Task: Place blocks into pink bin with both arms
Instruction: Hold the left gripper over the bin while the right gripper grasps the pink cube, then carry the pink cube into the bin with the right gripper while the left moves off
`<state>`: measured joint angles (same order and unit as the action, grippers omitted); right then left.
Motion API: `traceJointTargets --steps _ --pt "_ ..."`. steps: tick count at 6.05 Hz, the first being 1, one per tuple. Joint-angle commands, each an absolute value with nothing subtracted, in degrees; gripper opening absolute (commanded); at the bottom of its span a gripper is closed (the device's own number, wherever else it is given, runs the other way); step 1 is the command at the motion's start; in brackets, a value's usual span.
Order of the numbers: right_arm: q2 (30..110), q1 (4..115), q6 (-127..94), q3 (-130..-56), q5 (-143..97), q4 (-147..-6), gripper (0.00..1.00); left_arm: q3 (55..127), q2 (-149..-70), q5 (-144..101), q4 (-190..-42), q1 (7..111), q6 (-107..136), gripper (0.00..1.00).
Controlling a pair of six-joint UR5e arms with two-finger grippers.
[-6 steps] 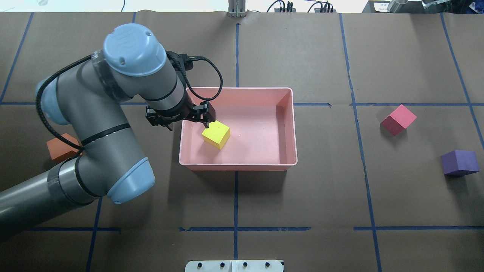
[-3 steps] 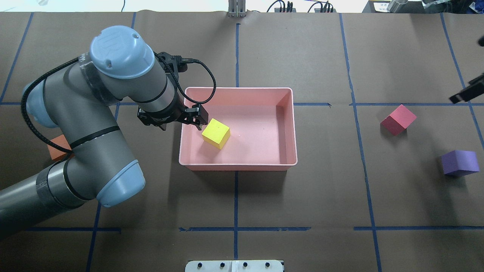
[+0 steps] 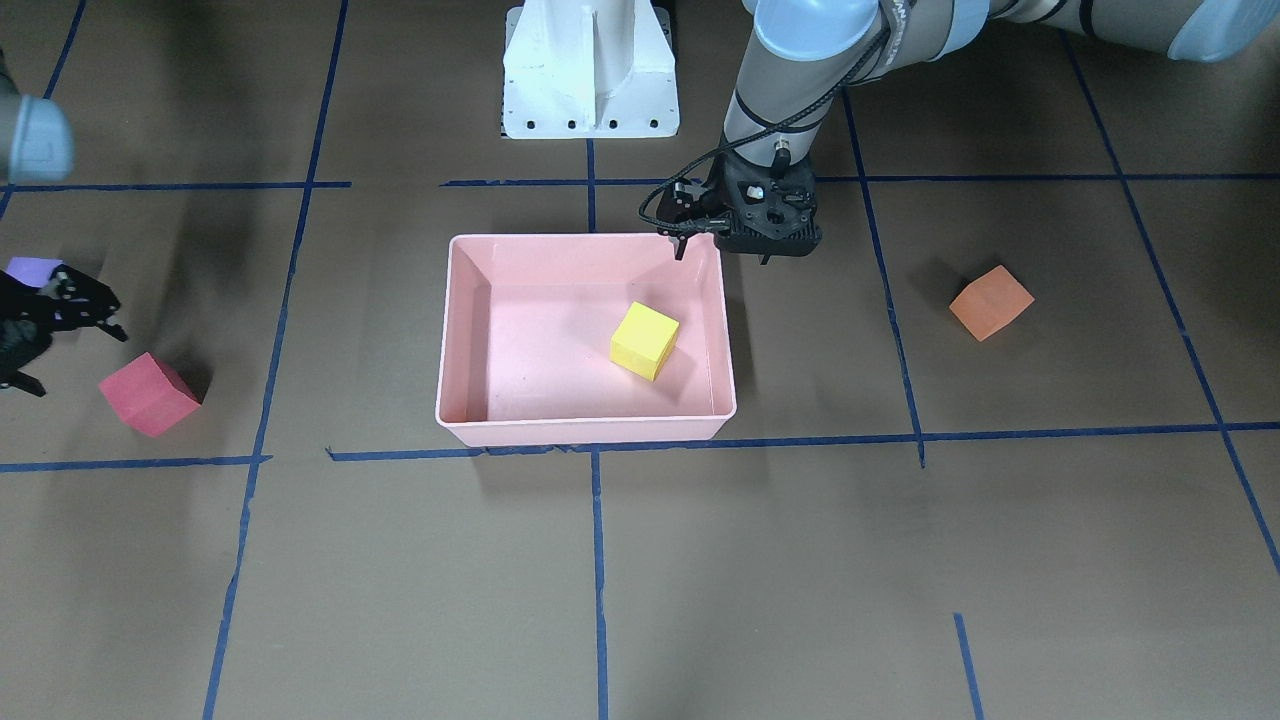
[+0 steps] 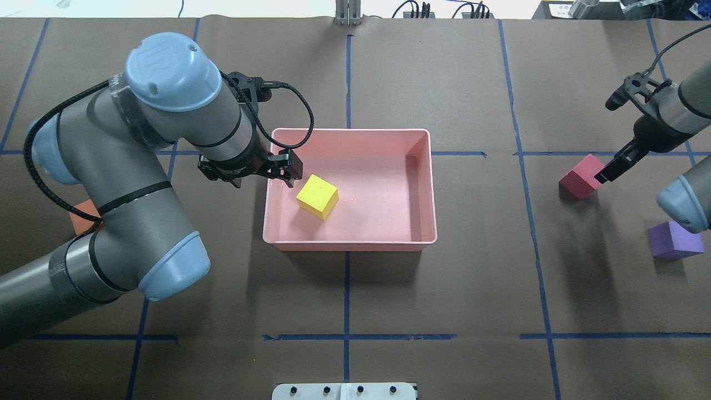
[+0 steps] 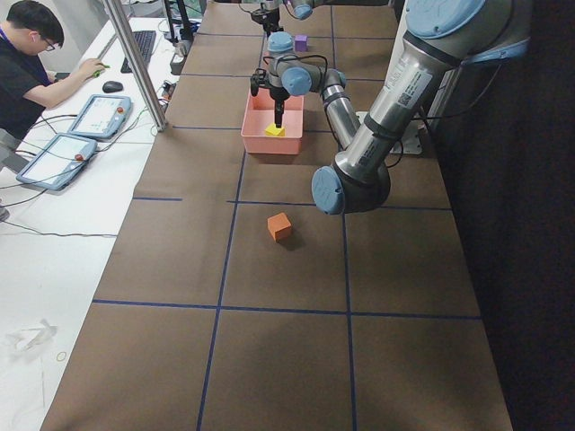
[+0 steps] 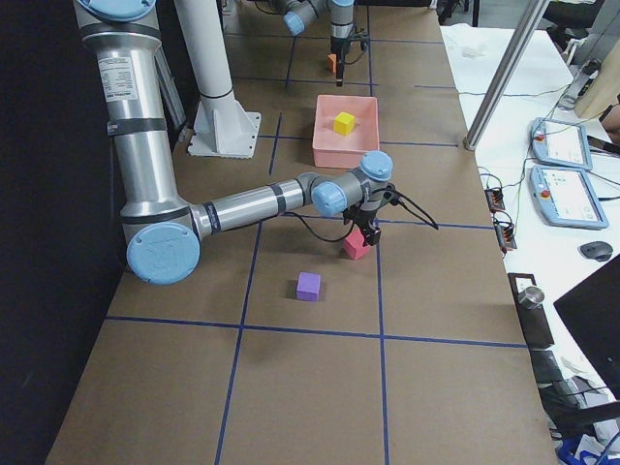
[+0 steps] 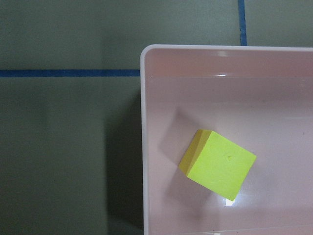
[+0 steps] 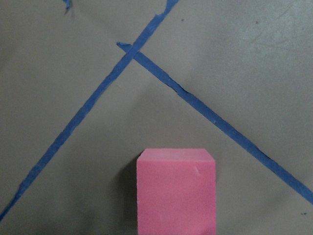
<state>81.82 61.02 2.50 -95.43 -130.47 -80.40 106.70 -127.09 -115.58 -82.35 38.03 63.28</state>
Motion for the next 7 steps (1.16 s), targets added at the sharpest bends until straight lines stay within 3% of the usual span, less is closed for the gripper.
traceJointTargets --steps 1,3,4,5,6,7 --pt "80.26 59.07 2.46 -91.86 -128.5 -80.33 1.0 106.7 -127.09 -115.66 -82.35 38.06 63.28 1.0" --pt "77.26 58.02 2.46 -87.64 -128.41 -80.42 1.0 106.79 -127.0 -115.75 -82.35 38.06 63.28 1.0" --pt "77.08 57.66 2.2 -87.54 -128.5 -80.42 0.82 106.79 -127.0 -115.58 -82.35 38.06 63.28 1.0" --pt "77.08 57.66 -2.41 -88.06 -128.58 -80.42 0.31 106.87 -126.22 -116.01 -82.27 39.45 62.06 1.0" --pt "76.38 57.66 -8.46 -89.46 -128.67 -80.33 0.21 108.27 -123.86 -116.89 -82.09 41.73 55.87 1.0" --pt "76.38 57.66 -9.22 -92.0 -128.93 -80.59 0.21 108.8 -120.62 -119.07 -82.09 45.49 49.02 1.0"
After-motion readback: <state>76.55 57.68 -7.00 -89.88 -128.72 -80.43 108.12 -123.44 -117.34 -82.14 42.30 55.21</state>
